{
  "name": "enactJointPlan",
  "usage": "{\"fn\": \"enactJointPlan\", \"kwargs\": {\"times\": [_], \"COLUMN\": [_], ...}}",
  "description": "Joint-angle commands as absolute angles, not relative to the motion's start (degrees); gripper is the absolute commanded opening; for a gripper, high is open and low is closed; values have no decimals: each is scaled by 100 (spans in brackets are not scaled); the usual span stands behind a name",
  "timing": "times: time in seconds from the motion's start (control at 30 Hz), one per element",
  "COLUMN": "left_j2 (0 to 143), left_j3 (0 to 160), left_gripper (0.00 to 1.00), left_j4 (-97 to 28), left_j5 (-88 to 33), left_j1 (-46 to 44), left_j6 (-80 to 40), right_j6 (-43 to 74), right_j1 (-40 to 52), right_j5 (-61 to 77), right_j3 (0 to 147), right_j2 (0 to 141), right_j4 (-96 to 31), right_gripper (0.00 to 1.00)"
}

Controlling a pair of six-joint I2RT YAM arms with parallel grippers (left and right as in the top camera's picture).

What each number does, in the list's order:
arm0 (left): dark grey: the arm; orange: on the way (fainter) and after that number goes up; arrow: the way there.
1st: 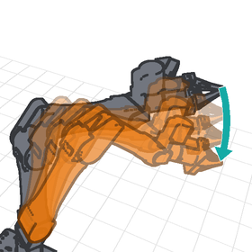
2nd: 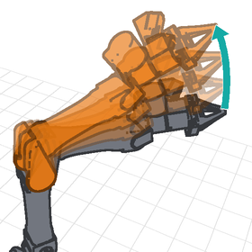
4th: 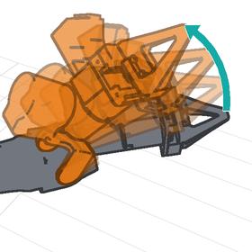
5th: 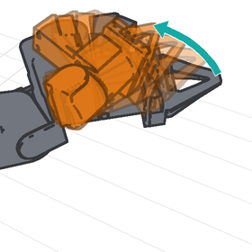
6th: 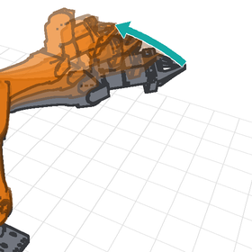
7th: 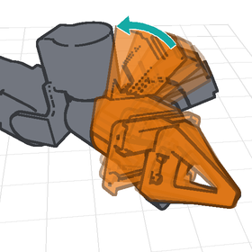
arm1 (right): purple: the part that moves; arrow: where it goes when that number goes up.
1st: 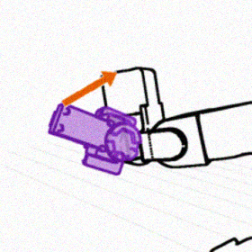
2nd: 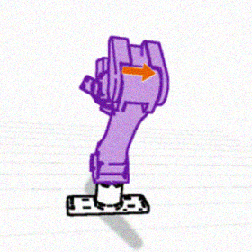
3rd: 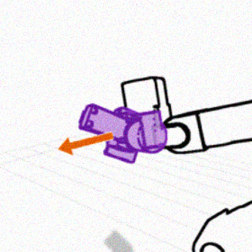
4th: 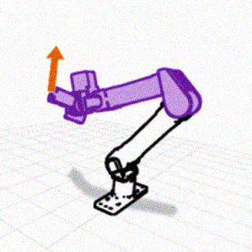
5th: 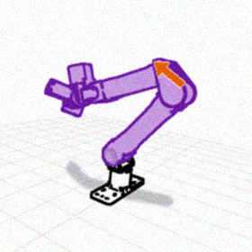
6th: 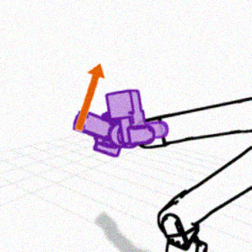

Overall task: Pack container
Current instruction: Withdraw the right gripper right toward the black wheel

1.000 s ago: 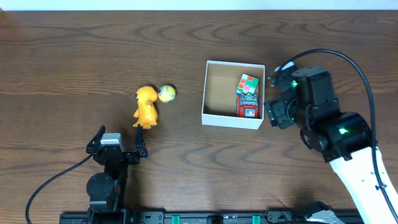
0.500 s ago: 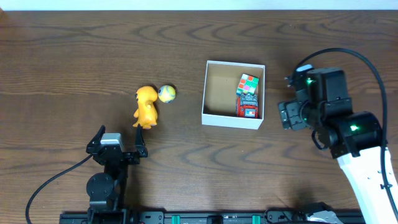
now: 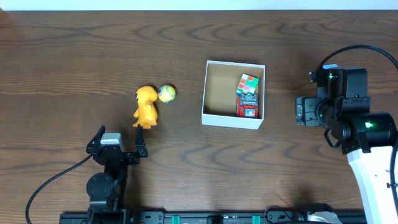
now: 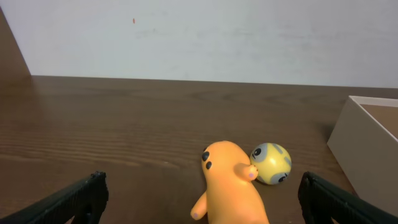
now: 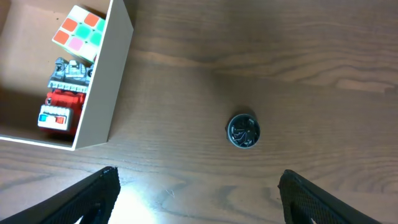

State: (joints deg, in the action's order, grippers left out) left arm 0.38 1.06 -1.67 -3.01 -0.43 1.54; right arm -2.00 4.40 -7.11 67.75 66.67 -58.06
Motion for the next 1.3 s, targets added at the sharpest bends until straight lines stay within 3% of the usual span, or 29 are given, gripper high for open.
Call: {"fn": "enactJointPlan", "kwargs": {"times": [0.0, 0.43, 0.63, 1.27], "left_j2": [36, 36, 36, 36], "left_j3": [25, 25, 25, 25], "left_gripper": [98, 98, 98, 98], "left_j4": [-401, -401, -401, -401], "left_j5": [-235, -235, -235, -235], "left_j1": [-14, -14, -14, -14], "left_j6": [191, 191, 191, 191], "right_j6": [-108, -58, 84, 268], "right_j1": [397, 392, 390, -899], "right_j5": [-696, -703, -701, 193], "right_j3": [6823, 6807, 6807, 6807], "right_j2": [6639, 6842, 7371, 9024], "right_j4": [-5819, -5507, -5068, -4195], "right_gripper": [86, 89, 99, 97]}}
